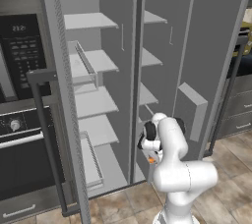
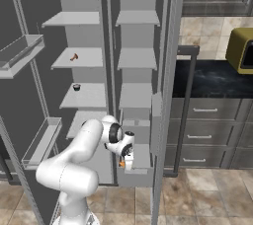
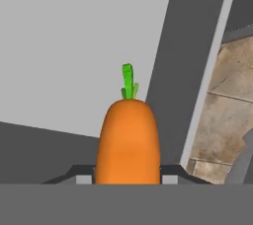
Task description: Take the carrot and mushroom from the fridge shelf and place them in the freezer drawer to begin freezing them.
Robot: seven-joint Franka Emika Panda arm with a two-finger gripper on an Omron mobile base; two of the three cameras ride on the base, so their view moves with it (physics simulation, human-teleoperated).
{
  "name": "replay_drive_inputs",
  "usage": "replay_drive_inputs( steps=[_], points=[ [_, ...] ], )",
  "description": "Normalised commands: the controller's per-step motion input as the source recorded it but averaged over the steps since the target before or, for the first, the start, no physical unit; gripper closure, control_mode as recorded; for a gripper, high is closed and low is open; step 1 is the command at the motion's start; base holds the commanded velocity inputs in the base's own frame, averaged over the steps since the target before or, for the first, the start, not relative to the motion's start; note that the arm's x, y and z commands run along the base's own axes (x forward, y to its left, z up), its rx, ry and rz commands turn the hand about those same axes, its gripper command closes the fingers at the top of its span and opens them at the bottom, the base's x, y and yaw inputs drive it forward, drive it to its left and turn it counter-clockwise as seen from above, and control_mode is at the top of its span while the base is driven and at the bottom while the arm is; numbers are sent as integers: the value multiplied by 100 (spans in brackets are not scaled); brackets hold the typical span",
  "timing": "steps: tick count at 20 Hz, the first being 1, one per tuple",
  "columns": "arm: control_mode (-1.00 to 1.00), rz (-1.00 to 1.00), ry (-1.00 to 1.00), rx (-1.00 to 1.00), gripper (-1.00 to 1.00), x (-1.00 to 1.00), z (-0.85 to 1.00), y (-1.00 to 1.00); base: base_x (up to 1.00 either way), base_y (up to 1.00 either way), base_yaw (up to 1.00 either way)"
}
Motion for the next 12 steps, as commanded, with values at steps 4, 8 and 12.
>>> replay_drive_inputs(
  steps=[4, 8, 12],
  points=[
    [-100, 1, 5, 0, -100, -65, -47, 4, 0, 0, 0],
    [-100, 0, 0, 1, -100, -63, -22, 3, 0, 0, 0],
    [-100, 0, 0, 0, -100, -55, 0, 0, 0, 0, 0]
  ],
)
